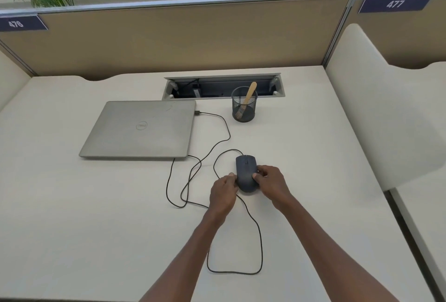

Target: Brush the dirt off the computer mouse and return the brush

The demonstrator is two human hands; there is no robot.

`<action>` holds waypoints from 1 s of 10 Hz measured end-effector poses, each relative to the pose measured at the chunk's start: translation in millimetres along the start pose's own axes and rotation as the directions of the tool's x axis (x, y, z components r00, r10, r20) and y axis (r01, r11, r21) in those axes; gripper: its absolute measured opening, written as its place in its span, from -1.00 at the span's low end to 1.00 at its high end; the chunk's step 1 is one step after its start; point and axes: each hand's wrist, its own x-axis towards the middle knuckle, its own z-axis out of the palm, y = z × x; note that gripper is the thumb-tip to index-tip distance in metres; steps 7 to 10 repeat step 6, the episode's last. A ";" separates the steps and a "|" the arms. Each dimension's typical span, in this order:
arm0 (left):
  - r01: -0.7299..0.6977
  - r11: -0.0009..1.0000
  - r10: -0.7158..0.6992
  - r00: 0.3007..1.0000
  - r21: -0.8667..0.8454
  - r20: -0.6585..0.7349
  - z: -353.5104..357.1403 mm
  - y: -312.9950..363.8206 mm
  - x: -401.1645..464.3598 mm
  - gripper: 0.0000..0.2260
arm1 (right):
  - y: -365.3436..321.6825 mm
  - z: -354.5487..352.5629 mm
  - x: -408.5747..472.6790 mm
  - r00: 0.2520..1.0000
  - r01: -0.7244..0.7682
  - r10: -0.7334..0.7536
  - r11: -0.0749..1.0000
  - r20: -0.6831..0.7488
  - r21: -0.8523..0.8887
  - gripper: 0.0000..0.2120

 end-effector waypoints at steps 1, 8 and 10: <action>0.008 1.000 -0.008 1.000 0.016 -0.006 -0.7 0.6 0.6 -0.68 | -0.1 0.5 0.8 1.000 -0.006 0.006 1.000 0.002 -0.023 -0.86; -0.077 0.997 0.075 0.989 -0.006 -0.128 -5.3 -6.2 7.5 -0.69 | 3.6 -0.6 6.4 0.999 -0.029 0.029 1.000 0.028 -0.005 -0.69; -0.077 0.997 0.075 0.989 -0.006 -0.128 -5.3 -6.2 7.5 -0.69 | 3.6 -0.6 6.4 0.999 -0.029 0.029 1.000 0.028 -0.005 -0.69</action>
